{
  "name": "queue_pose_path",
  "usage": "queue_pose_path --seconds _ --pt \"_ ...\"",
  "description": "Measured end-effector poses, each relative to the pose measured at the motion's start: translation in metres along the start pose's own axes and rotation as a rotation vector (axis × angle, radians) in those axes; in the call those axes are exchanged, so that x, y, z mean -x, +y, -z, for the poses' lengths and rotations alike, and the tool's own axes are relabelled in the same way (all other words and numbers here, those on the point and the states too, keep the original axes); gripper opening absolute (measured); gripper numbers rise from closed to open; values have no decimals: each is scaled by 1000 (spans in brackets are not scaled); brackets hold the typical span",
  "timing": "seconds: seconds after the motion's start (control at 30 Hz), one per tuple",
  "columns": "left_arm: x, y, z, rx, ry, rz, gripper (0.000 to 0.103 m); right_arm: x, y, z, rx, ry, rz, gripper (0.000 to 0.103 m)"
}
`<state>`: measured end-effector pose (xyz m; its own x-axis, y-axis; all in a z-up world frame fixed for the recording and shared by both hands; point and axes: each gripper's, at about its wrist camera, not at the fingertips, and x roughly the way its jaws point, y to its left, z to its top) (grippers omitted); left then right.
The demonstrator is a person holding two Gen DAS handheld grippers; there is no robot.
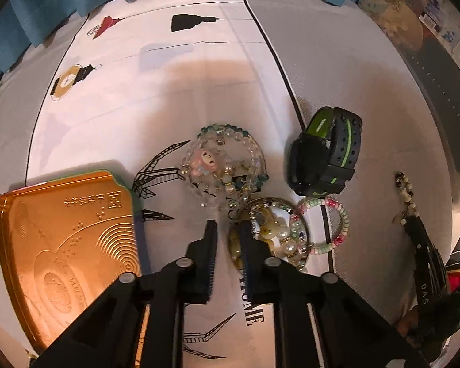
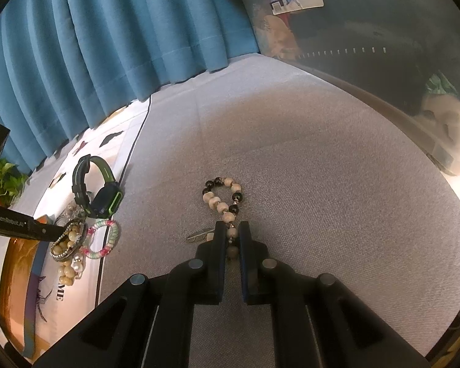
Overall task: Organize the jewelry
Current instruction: 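Grasp the white-black beaded bracelet with the right tool while the left tool grasps a silver bangle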
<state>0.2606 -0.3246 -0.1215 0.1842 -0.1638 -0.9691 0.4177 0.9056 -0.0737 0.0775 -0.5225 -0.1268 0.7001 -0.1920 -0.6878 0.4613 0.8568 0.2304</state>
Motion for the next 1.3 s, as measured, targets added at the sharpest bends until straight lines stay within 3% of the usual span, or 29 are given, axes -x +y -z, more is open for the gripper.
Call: queue_pose_path --seconds 0.27,0.5,0.67,0.8,1.1,1.3 --pt "40 -2 7 0 -120 -3 2 4 -8 -1 -54 -9 -21 8" --pt "102 -3 20 -7 -227 36 2 29 -17 -9 -118 -156 -52 8" --pt "140 3 41 0 -280 35 2 51 -18 -13 -161 -242 -174 9" --pt "167 16 71 6 -316 26 2 78 -17 -16 -163 -265 -201 9" --pt "194 59 150 66 -330 45 2 140 -6 -2 -118 -200 -182 8" --pt "217 93 203 130 -374 77 2 201 28 9 19 -200 -166 8"
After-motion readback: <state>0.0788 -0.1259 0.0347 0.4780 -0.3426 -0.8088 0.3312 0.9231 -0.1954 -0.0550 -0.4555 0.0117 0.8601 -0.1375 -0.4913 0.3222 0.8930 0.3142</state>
